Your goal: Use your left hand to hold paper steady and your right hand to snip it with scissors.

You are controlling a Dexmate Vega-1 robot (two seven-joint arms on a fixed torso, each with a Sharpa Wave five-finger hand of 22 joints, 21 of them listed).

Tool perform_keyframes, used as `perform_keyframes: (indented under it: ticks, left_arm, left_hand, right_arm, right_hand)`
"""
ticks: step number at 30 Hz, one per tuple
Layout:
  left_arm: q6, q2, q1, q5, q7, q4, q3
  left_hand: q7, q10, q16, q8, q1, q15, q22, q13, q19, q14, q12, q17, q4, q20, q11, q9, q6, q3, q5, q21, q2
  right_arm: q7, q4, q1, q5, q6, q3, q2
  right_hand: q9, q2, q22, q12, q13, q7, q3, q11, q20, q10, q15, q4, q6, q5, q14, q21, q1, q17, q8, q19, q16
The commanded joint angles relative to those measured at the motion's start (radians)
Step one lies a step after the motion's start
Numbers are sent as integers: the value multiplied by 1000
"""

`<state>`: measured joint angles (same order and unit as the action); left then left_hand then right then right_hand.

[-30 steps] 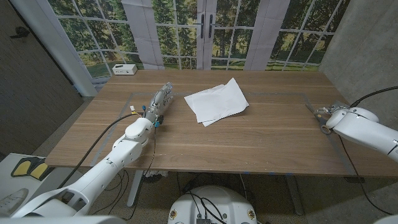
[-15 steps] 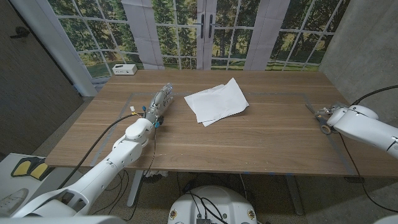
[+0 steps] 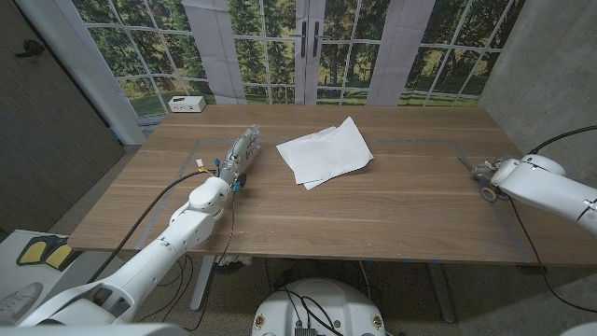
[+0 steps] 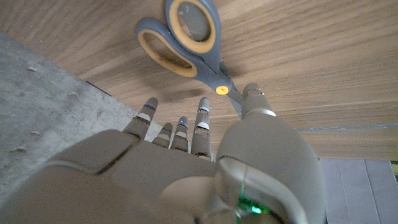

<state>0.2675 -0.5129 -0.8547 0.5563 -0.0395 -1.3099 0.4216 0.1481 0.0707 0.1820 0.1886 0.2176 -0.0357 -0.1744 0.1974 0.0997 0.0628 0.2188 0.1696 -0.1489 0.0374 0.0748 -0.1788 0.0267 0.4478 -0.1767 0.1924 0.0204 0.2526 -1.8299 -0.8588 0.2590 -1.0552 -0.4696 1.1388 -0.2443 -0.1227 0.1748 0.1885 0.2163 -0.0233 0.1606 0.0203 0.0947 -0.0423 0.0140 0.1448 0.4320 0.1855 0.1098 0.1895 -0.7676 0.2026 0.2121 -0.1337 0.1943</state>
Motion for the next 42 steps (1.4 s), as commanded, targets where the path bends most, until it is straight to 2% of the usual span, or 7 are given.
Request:
perform_keyframes:
  ticks: [1,18,26,42]
  left_arm:
    - [-4,3,5,-2,0,8,3]
    - [-8,3,12,-1,4,15,3]
    - [-10,7,21,-4,6,23,7]
    - [-4,17,28,-5,7,42,10]
  left_hand:
    - [6,10,2,0,11,-49,-2,3,5,12,1,3,3,-4,-3,-2,5,-4,0,3,-2]
    - [6,11,2,-1,12,-49,-2,3,6,13,1,4,3,-4,-2,-2,5,-5,0,3,-2]
    - [5,13,2,0,12,-49,-2,3,6,13,1,4,4,-4,-3,-2,8,-5,0,3,-2]
    - [2,13,2,1,12,-48,-2,3,6,15,0,4,4,-4,-2,-2,11,-6,0,3,-2]
  right_arm:
    - [-45,36,69,-23,-6,-68,0]
    - [-88,61,110,-49,-31,-109,-7]
    - [-106,84,126,-60,-34,-129,-15]
    - [-113,112,160,-115,-43,-183,-39]
  right_hand:
    - [-2,-5,2,2,5,0,10,0,-2,3,2,1,2,8,11,-3,-8,3,4,4,-2]
    - [-4,-9,2,10,5,-26,19,8,-7,1,-2,6,-9,14,15,0,-21,3,1,6,2]
    - [-4,-8,1,13,5,-29,20,16,-8,-2,1,6,-7,15,14,1,-23,3,2,6,4]
    - [-5,-9,1,20,4,-32,22,9,-16,-14,-12,4,13,16,11,4,-23,3,10,3,8]
